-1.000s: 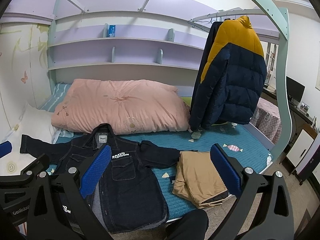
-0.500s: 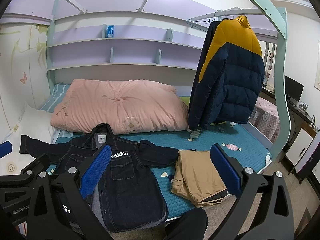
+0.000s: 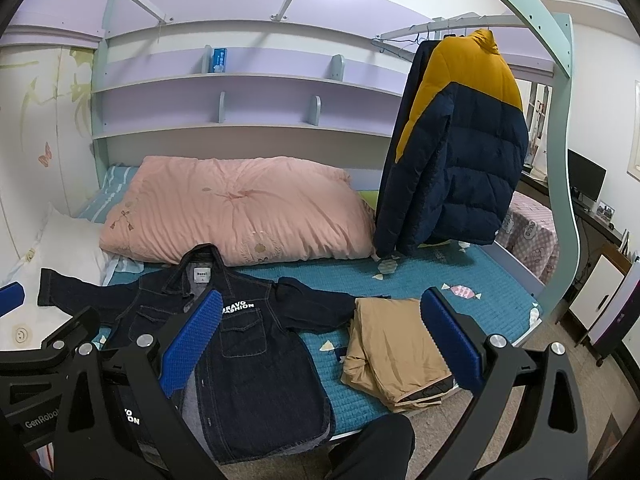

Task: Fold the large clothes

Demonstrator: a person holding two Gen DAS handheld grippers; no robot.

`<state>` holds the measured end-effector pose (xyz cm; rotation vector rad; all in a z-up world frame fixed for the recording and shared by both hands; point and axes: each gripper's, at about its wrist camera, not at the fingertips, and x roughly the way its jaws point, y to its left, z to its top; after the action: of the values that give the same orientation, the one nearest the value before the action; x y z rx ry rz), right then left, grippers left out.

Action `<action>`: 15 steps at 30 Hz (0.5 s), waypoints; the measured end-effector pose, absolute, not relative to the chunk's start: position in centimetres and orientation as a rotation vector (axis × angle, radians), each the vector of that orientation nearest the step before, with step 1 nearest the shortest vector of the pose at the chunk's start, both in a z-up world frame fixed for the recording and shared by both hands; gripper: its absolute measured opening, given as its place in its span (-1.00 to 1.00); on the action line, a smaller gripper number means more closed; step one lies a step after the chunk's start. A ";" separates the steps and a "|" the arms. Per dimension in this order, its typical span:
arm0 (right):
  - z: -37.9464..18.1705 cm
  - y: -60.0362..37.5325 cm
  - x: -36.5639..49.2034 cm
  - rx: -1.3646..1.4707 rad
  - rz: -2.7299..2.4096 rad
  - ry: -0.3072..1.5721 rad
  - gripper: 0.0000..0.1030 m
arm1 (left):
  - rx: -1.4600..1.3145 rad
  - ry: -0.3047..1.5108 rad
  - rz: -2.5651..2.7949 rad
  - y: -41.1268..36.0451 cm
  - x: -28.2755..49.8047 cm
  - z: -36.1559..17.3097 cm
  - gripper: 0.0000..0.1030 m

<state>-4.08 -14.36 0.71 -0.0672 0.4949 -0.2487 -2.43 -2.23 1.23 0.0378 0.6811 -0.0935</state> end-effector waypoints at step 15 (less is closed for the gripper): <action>0.0 -14.2 -2.4 -0.061 -0.247 0.534 0.86 | 0.039 0.715 -0.100 -1.4 -0.6 0.4 0.91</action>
<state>-2.35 -14.19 -0.03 -0.0615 0.5342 -0.2470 -0.63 -1.40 0.39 0.0386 0.7155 -0.0999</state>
